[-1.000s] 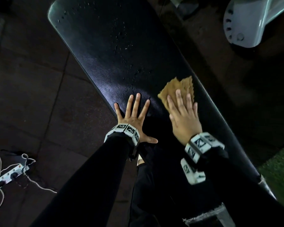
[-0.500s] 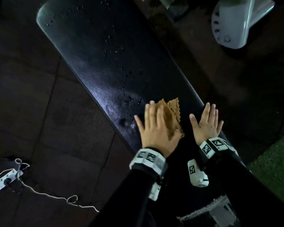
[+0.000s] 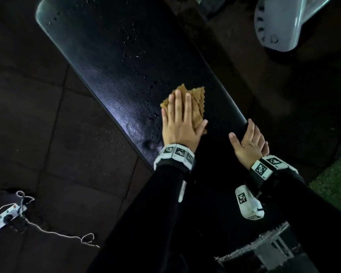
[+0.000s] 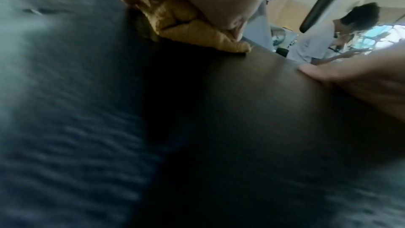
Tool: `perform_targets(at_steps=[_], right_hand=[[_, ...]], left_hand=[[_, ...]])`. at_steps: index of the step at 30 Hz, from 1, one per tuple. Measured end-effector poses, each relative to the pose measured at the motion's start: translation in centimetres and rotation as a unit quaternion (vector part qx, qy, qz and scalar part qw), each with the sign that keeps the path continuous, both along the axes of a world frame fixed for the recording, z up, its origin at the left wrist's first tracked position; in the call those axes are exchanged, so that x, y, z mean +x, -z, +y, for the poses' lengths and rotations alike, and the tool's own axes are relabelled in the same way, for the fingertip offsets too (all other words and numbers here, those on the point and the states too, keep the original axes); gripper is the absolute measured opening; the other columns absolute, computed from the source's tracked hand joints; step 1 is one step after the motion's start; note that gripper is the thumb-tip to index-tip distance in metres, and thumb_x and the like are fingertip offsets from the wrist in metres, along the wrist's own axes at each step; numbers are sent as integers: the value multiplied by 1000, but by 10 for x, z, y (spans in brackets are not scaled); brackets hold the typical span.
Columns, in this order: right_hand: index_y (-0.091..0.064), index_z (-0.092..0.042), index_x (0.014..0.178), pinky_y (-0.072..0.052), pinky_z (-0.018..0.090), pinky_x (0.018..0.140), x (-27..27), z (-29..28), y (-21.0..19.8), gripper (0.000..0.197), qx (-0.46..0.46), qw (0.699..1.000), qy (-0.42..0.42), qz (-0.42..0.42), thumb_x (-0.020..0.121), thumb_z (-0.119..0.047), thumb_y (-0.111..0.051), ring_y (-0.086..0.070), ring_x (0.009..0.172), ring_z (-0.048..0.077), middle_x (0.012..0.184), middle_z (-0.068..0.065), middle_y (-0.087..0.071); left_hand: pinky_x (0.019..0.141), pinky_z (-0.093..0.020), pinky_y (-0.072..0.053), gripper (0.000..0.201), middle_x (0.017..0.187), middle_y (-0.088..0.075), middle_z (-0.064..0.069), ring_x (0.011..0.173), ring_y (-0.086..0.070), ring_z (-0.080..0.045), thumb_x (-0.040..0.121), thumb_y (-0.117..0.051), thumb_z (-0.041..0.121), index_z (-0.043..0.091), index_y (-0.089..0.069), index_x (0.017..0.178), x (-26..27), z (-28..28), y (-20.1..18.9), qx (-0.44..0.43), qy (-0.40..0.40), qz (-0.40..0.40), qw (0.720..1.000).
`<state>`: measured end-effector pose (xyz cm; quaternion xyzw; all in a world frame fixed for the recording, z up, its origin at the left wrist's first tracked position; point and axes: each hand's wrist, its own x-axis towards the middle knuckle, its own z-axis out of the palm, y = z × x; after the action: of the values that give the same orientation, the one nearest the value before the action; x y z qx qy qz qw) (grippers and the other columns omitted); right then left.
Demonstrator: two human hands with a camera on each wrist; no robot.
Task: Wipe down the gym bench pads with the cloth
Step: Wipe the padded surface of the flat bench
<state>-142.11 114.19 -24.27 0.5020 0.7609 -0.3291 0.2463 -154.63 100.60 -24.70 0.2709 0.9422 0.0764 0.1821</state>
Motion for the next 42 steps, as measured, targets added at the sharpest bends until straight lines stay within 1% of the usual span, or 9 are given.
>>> perform_targets(at_steps=[4, 9, 12, 15, 22, 27, 33, 37, 42], right_hand=[[8, -30, 148, 7, 46, 115, 3, 0, 6, 72, 6, 1000, -11, 0, 93, -54, -33, 4, 144, 21, 156, 1, 2], [9, -30, 147, 6, 47, 115, 5, -1, 9, 72, 15, 1000, -15, -3, 93, -55, -31, 3, 143, 20, 156, 1, 2], [9, -30, 147, 6, 46, 115, 5, 0, 10, 72, 18, 1000, -15, -4, 93, -55, -30, 4, 143, 19, 156, 1, 2], [8, -30, 148, 6, 45, 116, 5, -1, 10, 72, 21, 1000, -10, -3, 93, -54, -32, 3, 143, 18, 156, 1, 1], [7, -29, 148, 5, 45, 116, 2, 1, 6, 72, 9, 1000, -11, -4, 94, -52, -34, 3, 143, 18, 156, -1, 2], [8, -28, 148, 6, 45, 116, 2, 0, 4, 72, 4, 1000, -12, -1, 94, -52, -33, 4, 143, 19, 156, 0, 3], [5, -27, 149, 6, 45, 115, 2, -2, 4, 71, 21, 1000, -10, 8, 94, -52, -33, 2, 143, 21, 156, 1, 1], [6, -28, 148, 6, 45, 115, 4, -1, 6, 71, 18, 1000, -12, 7, 94, -53, -32, 2, 143, 20, 156, 1, 0], [4, -29, 148, 5, 46, 115, 4, 0, 9, 71, 25, 1000, -9, 12, 93, -52, -34, 0, 143, 20, 156, 1, -2]], left_hand=[[119, -49, -9, 80, 157, -14, -21, 146, -11, -34, 94, -40, 57, 5, -17, 150, -18, -47, 5, 12, -76, 35, 996], [117, -55, -13, 81, 157, -7, -24, 146, -3, -36, 95, -39, 55, 3, -9, 150, 44, -95, 2, 7, -160, 3, 987], [115, -59, -10, 79, 154, -14, -25, 143, -10, -41, 91, -38, 53, -1, -22, 146, 93, -85, -1, 6, -115, -22, 993], [117, -53, -1, 78, 156, -9, -19, 145, -5, -37, 92, -36, 55, 5, -17, 149, 115, -54, -3, 9, -55, -33, 998], [118, -46, 2, 70, 159, -6, -15, 147, -1, -32, 97, -36, 51, 13, -13, 152, 35, -6, 2, 27, -10, 12, 1000], [118, -54, -9, 71, 157, -9, -23, 145, -6, -39, 99, -34, 48, 4, -14, 150, -16, -43, 7, 33, -128, 32, 991], [116, -57, -10, 73, 154, -9, -30, 144, -6, -44, 97, -44, 41, -3, -17, 148, 54, -73, 1, 24, -240, -3, 970], [114, -60, -10, 73, 154, -11, -27, 143, -7, -45, 94, -38, 46, 0, -21, 148, 104, -44, -3, 22, -145, -24, 989], [117, -54, 1, 79, 157, 0, -22, 145, 7, -39, 94, -43, 52, 6, -12, 151, 86, -16, 2, 36, -124, -17, 991]])
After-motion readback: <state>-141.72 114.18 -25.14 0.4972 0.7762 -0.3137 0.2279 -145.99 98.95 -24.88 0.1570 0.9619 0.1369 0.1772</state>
